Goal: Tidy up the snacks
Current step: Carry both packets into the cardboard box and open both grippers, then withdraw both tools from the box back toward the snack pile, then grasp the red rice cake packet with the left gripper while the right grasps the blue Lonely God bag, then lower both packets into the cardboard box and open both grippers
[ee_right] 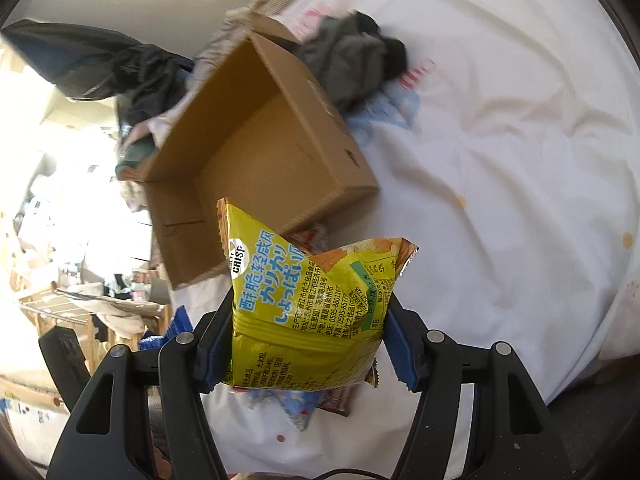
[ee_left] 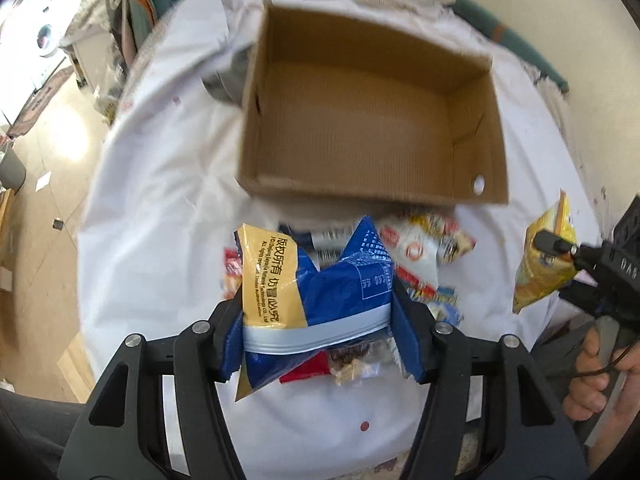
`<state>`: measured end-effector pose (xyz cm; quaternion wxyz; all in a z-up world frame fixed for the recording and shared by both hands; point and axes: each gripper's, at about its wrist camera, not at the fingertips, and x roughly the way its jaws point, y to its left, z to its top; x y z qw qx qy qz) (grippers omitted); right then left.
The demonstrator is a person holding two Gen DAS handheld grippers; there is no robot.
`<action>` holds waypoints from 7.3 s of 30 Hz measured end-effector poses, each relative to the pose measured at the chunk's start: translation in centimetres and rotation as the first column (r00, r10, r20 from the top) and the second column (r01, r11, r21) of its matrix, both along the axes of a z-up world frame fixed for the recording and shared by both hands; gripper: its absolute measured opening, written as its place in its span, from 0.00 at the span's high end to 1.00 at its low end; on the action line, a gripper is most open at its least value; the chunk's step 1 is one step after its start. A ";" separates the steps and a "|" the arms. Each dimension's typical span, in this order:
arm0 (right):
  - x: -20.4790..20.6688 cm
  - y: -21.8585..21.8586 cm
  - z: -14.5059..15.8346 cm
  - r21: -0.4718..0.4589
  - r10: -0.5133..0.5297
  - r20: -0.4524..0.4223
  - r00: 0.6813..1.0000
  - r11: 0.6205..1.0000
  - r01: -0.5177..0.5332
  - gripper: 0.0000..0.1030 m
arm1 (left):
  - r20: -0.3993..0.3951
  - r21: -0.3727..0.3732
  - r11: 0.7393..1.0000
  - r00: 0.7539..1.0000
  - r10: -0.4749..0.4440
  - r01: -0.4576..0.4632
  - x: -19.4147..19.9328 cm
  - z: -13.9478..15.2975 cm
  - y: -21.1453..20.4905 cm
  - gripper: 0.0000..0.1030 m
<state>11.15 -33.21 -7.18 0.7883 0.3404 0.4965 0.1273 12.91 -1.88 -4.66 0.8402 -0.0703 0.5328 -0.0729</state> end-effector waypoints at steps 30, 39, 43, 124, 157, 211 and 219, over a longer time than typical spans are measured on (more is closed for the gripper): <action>9.6 7.7 2.8 -0.324 0.254 0.194 0.948 0.928 -0.183 0.35 | 0.100 0.079 0.991 0.988 -0.116 0.109 11.9 -0.5 -3.1 0.44; 10.4 9.1 1.5 -0.404 0.288 0.150 0.946 0.891 -0.207 0.34 | 0.081 0.094 0.989 0.989 -0.119 0.112 12.6 -1.8 -3.4 0.43; 10.7 9.0 1.0 -0.410 0.275 0.127 0.953 0.889 -0.202 0.33 | 0.094 0.111 0.989 0.990 -0.110 0.099 12.7 -1.7 -3.3 0.43; -1.3 3.1 2.3 -0.236 0.088 0.094 0.992 0.970 -0.064 0.06 | -0.115 0.089 0.969 0.964 0.239 -0.230 2.2 -4.8 6.8 0.05; 0.6 8.5 -6.0 0.026 0.284 -0.274 0.919 0.957 -0.288 0.21 | -0.113 0.052 0.985 0.979 0.168 -0.163 1.7 -3.7 4.5 0.74; 9.9 6.2 3.8 -0.059 0.236 0.198 0.951 0.972 -0.229 0.42 | 0.121 0.097 0.993 0.991 0.053 -0.065 11.3 3.4 -0.1 0.74; 13.1 7.0 2.2 -0.173 0.261 0.176 0.949 0.957 -0.232 0.42 | 0.101 0.067 0.997 0.995 0.018 -0.025 15.4 0.6 -1.7 0.74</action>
